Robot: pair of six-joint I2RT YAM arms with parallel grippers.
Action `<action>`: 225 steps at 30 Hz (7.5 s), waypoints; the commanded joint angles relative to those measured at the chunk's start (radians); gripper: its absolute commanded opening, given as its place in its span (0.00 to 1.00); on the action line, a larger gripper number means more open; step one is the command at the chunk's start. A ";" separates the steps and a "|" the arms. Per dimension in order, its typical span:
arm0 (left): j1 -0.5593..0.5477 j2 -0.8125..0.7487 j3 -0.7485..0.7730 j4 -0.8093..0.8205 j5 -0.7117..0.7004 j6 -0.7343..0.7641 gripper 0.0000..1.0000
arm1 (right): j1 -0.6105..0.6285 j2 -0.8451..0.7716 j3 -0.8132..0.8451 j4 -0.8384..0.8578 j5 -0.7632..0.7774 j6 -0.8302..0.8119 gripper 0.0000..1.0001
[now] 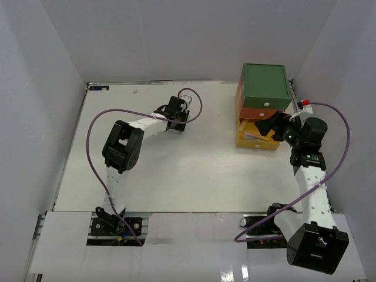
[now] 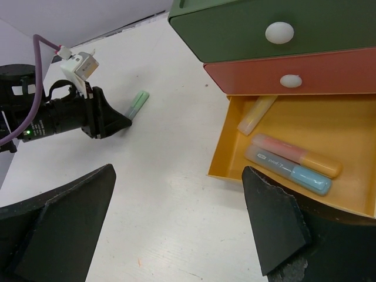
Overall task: Sort the stationery into containers
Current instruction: Pick up the pen from the center of the board, then place the pen in the drawer, then close the drawer in the storage box, then reset both arms
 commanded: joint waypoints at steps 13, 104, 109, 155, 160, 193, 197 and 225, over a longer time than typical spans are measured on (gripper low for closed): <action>-0.113 -0.336 -0.292 0.012 -0.009 0.023 0.17 | 0.118 0.018 -0.023 0.071 -0.113 0.039 0.94; 0.186 -0.960 -0.658 0.108 0.126 -0.106 0.98 | 0.038 0.460 0.238 -0.107 0.395 -0.115 0.67; 0.186 -0.968 -0.659 0.111 0.125 -0.106 0.98 | 0.038 0.346 0.128 -0.092 0.415 -0.137 0.68; 0.186 -0.957 -0.675 0.122 0.079 -0.088 0.98 | 0.057 0.673 0.022 0.483 0.243 0.024 0.52; 0.186 -0.954 -0.675 0.123 0.076 -0.085 0.98 | 0.057 0.720 0.035 0.535 0.231 0.021 0.52; 0.186 -0.961 -0.679 0.130 0.076 -0.088 0.98 | 0.057 0.812 0.060 0.729 0.298 0.164 0.57; 0.186 -0.964 -0.679 0.131 0.076 -0.091 0.98 | 0.057 0.809 0.034 0.755 0.307 0.188 0.58; 0.187 -1.142 -0.669 0.120 -0.013 -0.083 0.98 | 0.061 -0.201 -0.132 0.116 0.382 -0.108 0.71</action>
